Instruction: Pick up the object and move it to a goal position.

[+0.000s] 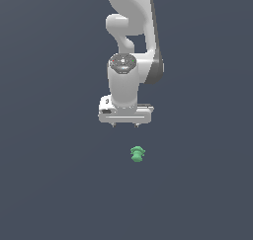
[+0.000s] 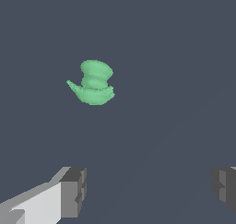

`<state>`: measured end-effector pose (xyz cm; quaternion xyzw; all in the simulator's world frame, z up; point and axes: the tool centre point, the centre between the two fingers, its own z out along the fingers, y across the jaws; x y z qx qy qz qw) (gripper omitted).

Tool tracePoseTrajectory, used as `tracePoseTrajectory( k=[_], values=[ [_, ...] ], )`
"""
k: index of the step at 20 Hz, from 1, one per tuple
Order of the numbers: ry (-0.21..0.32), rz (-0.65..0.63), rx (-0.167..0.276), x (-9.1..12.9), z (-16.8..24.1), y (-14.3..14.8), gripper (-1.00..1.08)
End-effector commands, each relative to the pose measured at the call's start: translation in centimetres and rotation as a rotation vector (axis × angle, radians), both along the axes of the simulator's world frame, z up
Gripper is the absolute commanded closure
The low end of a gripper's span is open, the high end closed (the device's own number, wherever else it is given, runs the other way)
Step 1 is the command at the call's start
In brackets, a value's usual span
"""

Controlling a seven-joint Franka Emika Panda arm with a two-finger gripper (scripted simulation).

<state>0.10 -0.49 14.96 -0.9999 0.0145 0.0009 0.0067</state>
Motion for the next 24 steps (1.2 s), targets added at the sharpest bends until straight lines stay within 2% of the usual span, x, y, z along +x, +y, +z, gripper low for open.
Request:
tracePoseTrajectory(
  k=[1,10,18,24],
  values=[
    [0.000,0.000,0.000,0.0,0.0,0.0,-0.92],
    [-0.030,0.061,-0.005,1.1,0.7,1.6,-0.92],
    [-0.029,0.060,-0.005,1.1,0.7,1.6,-0.92],
    [-0.026,0.037,-0.005,2.1,0.0,2.0,-0.92]
  ],
)
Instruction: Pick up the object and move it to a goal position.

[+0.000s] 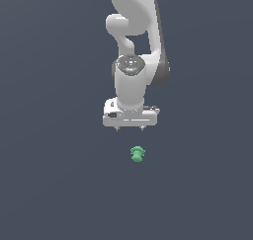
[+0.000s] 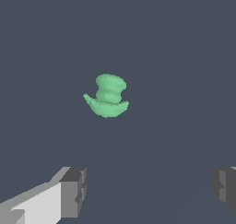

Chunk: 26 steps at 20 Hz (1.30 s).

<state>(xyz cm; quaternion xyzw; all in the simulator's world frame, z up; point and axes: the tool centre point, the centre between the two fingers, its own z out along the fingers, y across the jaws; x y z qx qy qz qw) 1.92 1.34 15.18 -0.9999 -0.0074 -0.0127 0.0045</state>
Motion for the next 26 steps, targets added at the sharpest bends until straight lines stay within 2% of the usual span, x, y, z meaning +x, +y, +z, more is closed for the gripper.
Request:
tracePoseTrajectory(
  k=[1,15,26],
  values=[
    [0.002,-0.013,0.000,0.5,-0.4,0.3,-0.92],
    [0.021,-0.144,-0.004,5.2,-4.8,2.9,-0.92],
    [0.026,-0.177,-0.007,6.1,-6.1,3.7,-0.92]
  ],
)
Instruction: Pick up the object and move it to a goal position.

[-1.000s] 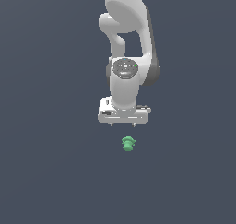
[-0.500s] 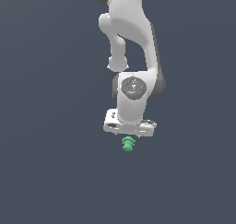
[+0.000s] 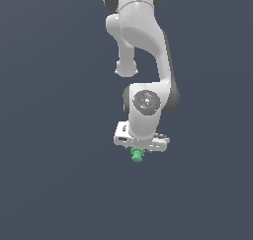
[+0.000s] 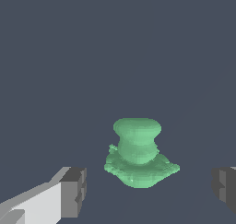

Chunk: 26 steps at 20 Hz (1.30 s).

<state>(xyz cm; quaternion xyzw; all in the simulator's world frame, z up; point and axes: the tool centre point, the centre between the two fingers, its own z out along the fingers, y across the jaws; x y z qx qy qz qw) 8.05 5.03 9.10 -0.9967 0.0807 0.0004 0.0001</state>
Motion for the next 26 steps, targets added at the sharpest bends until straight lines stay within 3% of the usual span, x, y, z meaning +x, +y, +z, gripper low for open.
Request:
tracePoseTrajectory(
  k=[1,12,18,19,26],
  values=[
    [0.000,0.000,0.000,0.0,0.0,0.0,-0.92],
    [-0.001,-0.003,0.000,-0.1,-4.6,0.0,-0.92],
    [-0.001,-0.003,0.000,0.1,-5.0,0.0,-0.92],
    [-0.001,-0.003,0.000,0.1,-5.0,0.0,1.08],
    [-0.001,-0.003,0.000,0.1,-5.0,0.0,1.08]
  ],
)
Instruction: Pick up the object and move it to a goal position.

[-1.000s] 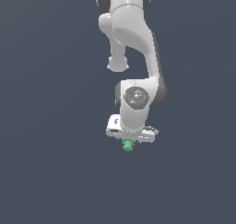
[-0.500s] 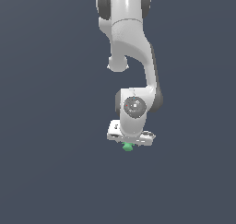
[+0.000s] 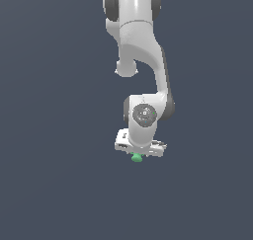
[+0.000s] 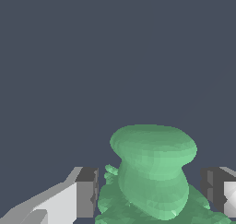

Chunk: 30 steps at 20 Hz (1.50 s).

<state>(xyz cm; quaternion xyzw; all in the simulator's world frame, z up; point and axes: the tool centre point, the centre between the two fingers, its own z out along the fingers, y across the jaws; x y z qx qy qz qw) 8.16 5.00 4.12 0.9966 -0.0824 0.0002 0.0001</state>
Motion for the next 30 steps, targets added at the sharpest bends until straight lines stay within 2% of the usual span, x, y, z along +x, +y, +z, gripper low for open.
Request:
tracePoseTrajectory(
  k=[1,10,23,30],
  values=[
    [0.000,0.000,0.000,0.0,0.0,0.0,1.08],
    [0.000,0.000,0.000,-0.6,0.2,-1.0,1.08],
    [0.000,0.000,0.000,-3.7,1.7,-7.2,1.08],
    [0.000,0.000,0.000,-4.2,2.0,-8.4,1.08]
  ],
)
